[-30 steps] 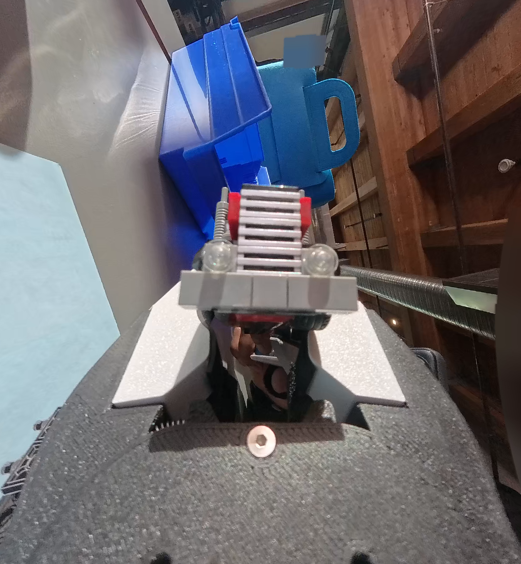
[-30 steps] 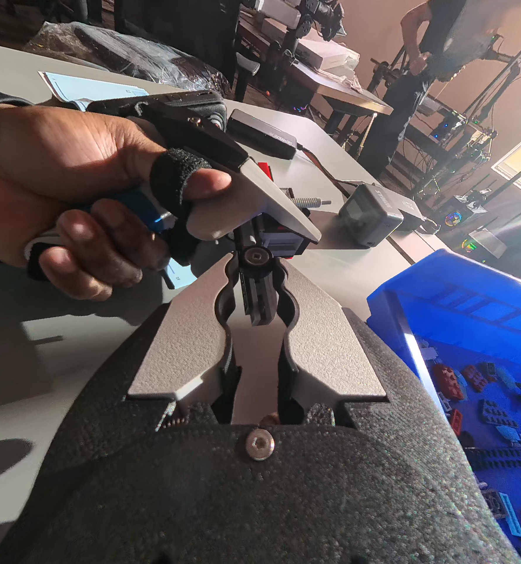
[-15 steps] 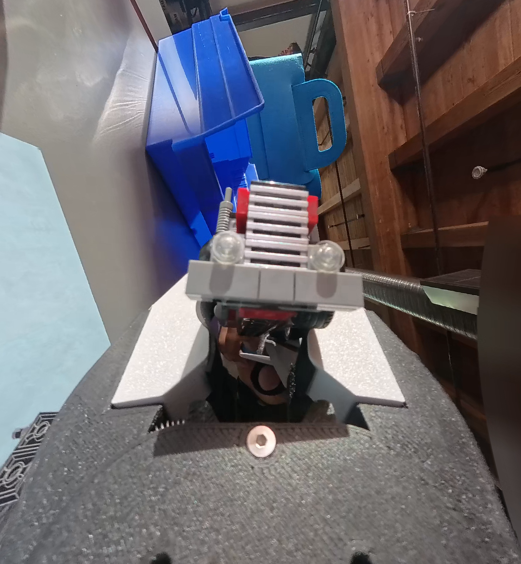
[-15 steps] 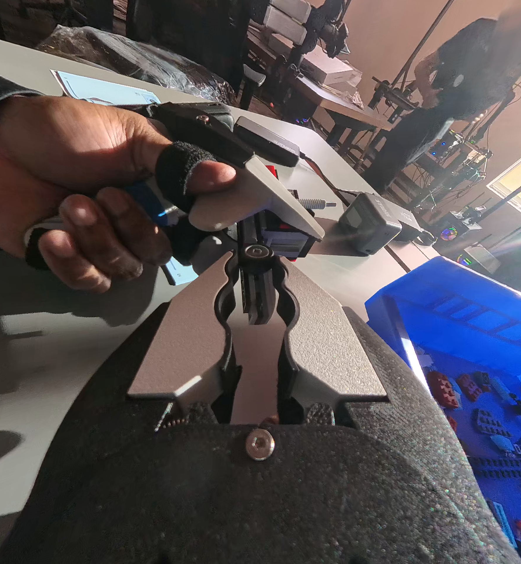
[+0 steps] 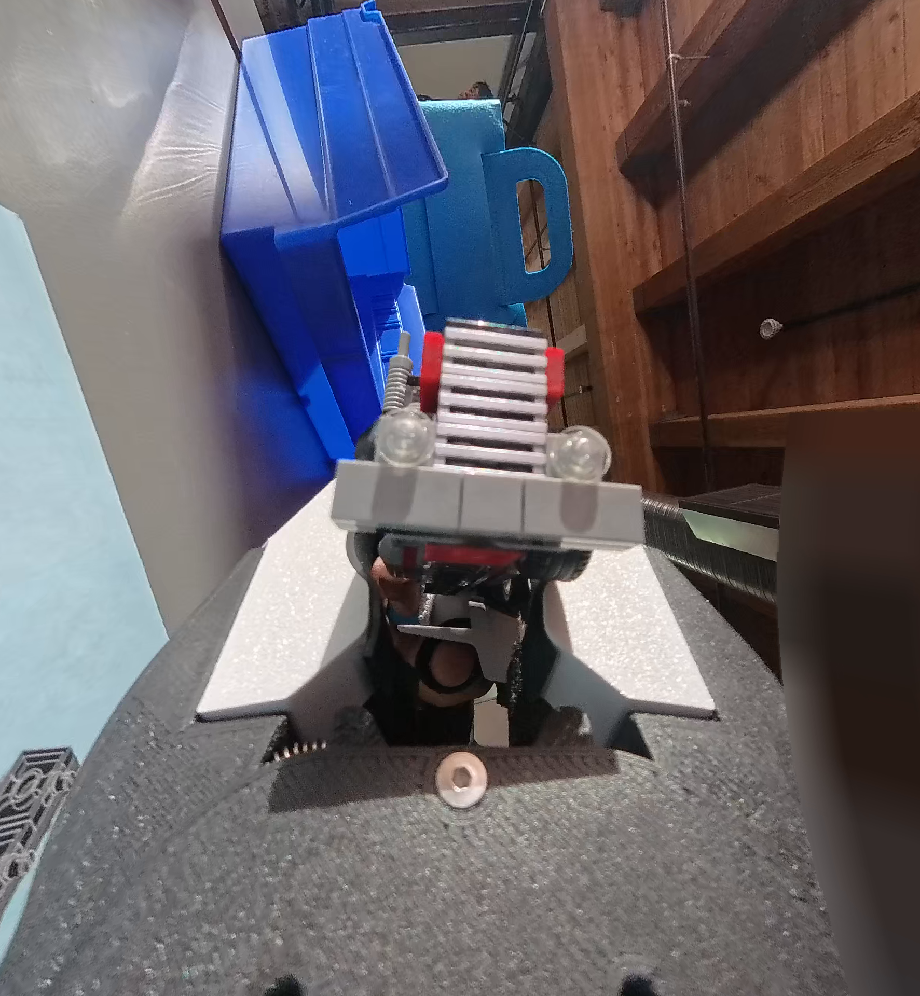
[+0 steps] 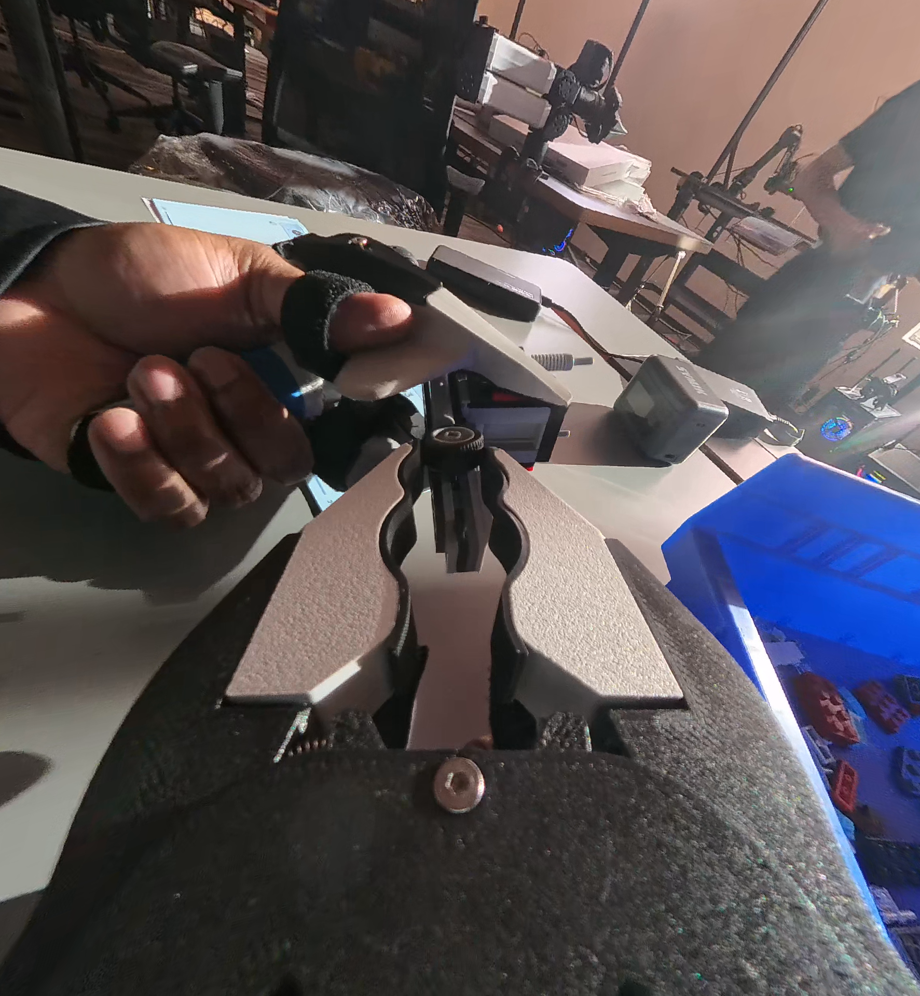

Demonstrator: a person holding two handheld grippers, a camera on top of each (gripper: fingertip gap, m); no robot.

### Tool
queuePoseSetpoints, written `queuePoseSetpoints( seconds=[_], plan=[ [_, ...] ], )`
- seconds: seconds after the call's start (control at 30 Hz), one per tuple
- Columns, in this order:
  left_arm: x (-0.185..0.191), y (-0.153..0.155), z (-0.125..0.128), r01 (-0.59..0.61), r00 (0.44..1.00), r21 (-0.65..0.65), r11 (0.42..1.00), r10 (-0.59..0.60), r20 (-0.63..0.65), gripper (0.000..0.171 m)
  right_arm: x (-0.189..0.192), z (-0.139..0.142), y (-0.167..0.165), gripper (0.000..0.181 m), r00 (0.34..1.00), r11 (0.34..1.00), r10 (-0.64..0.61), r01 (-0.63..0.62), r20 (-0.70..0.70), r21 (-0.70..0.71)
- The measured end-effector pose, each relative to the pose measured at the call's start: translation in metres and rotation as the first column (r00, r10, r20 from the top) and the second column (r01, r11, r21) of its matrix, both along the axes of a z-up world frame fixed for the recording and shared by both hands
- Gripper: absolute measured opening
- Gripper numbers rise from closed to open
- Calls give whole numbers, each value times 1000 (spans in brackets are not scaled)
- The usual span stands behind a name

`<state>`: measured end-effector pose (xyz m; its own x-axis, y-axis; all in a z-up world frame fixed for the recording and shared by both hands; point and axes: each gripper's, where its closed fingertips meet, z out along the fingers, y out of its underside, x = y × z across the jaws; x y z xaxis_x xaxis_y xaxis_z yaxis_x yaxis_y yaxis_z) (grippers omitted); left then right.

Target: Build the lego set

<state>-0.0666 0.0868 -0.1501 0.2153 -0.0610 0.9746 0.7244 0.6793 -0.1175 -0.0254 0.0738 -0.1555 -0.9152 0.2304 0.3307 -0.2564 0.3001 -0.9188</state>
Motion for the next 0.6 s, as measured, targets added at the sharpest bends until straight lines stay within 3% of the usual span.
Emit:
queuePoseSetpoints(
  seconds=[0.27, 0.6],
  plan=[
    [-3, -1, -9, -16, 1000, -82, 997, 17, 18, 55, -3, -6, -1, 26, 1000, 999, -27, 27, -2, 35],
    [-3, -1, -13, -10, 999, -71, 997, 13, 51, 55, -4, -8, -1, 26, 999, 998, -34, 35, -21, 59]
  ],
)
